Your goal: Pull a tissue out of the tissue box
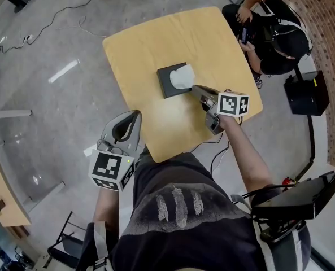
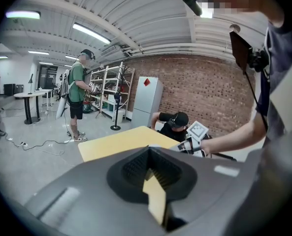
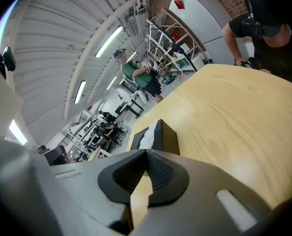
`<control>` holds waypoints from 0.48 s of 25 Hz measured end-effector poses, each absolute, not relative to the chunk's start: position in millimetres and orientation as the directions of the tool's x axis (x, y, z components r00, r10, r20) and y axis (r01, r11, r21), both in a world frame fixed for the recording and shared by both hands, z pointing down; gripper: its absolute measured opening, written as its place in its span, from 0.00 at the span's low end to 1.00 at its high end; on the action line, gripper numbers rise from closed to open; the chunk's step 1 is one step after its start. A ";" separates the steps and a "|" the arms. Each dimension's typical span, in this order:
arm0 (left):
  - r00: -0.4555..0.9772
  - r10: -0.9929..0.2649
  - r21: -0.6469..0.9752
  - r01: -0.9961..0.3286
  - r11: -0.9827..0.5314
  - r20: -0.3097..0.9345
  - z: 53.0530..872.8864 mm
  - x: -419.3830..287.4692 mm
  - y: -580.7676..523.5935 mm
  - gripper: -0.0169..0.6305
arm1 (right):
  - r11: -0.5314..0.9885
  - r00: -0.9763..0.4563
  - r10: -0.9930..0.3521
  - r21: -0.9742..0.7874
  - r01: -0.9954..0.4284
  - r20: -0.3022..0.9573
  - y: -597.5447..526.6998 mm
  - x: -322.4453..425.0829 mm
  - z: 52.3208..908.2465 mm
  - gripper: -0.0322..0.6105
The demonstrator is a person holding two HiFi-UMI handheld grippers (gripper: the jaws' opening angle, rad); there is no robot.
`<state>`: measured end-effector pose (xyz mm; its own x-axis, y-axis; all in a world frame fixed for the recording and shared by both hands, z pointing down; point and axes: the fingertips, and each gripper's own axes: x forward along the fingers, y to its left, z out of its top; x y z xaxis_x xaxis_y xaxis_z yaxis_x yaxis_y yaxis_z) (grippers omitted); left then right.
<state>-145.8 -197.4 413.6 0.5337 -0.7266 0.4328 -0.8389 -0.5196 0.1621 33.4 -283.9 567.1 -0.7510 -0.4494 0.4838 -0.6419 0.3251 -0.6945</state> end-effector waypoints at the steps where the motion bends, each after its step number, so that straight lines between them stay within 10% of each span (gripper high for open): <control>1: 0.534 -0.726 0.162 -0.839 -0.520 0.434 413.8 -146.1 -197.6 0.03 | 0.325 -0.751 -0.449 -0.695 -0.642 0.484 -283.7 33.5 567.2 0.05; 12: 0.545 -0.715 0.163 -0.830 -0.534 0.438 415.8 -144.1 -202.1 0.03 | 0.310 -0.749 -0.463 -0.706 -0.637 0.474 -285.0 41.0 564.5 0.05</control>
